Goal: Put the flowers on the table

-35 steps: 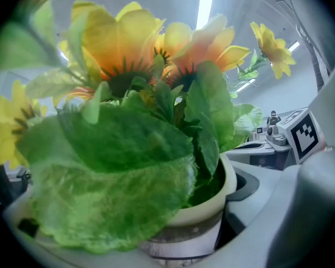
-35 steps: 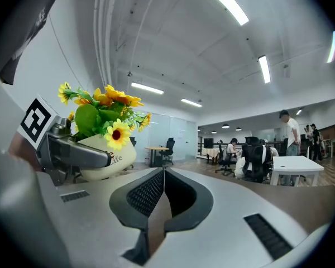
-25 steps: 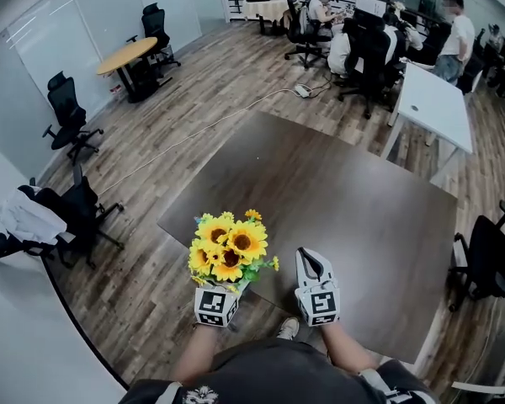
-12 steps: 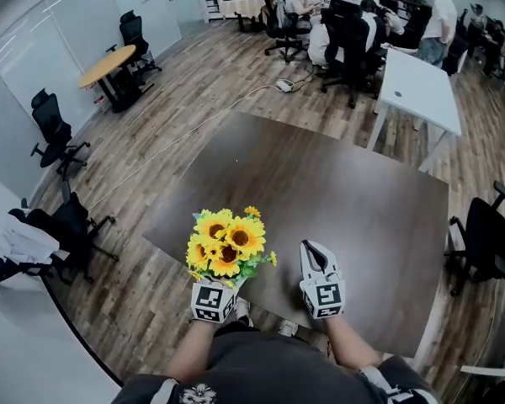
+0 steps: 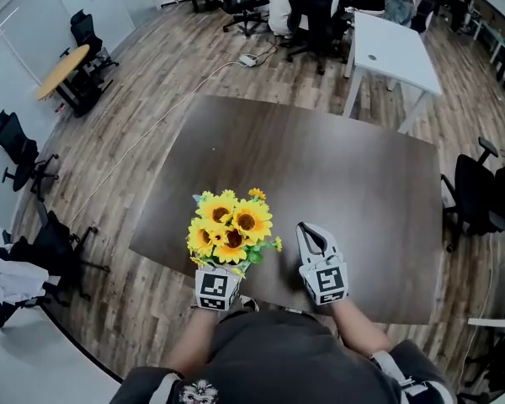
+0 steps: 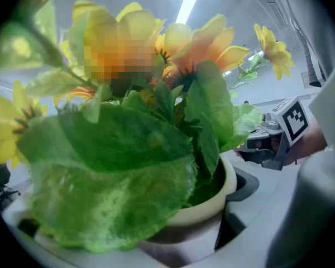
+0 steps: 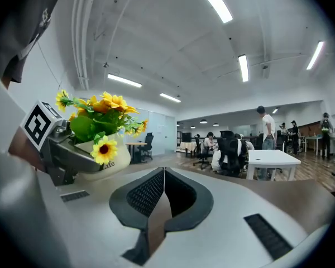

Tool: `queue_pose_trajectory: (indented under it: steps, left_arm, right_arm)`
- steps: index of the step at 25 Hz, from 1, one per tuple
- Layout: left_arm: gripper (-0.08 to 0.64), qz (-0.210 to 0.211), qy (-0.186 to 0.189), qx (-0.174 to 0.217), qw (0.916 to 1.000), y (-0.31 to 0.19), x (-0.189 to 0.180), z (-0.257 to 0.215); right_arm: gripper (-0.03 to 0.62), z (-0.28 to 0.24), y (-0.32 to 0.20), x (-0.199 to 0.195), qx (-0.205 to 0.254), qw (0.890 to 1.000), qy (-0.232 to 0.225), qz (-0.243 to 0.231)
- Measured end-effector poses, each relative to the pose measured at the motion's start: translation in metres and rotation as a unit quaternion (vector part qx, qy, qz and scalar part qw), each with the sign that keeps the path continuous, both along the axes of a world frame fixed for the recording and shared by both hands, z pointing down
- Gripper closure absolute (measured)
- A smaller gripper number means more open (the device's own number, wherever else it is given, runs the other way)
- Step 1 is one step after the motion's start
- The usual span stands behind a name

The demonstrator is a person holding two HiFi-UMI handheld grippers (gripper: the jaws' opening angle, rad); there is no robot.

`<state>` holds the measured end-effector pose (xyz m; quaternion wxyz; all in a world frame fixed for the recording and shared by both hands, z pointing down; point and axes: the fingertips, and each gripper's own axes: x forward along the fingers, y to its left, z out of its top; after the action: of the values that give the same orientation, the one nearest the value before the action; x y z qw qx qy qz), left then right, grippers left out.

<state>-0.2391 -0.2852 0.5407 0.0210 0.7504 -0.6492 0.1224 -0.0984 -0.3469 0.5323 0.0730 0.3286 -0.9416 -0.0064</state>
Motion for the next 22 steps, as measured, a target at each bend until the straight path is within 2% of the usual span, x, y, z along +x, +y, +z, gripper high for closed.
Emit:
queue_pose_trajectory:
  steps: [5,9,14,22]
  left_arm:
    - [0.023,0.028,0.016,-0.025,0.9992,-0.028,-0.011,0.023]
    - [0.023,0.053,0.014,-0.037,0.9978,-0.042,-0.015,0.033]
    - [0.023,0.051,0.045,-0.047,0.9965,-0.053,-0.024,0.039]
    - [0.023,0.065,0.038,-0.076,0.9943,-0.070,-0.023,0.077]
  right_arm:
    - [0.569,0.008,-0.029,0.002,-0.008,0.998,0.012,0.056]
    - [0.568,0.011,-0.048,0.010,-0.010,0.995,0.025,0.093]
    - [0.569,0.016,-0.059,0.017,-0.021,0.991,0.030,0.130]
    - [0.568,0.043,-0.059,0.020,-0.049,0.988,0.048,0.142]
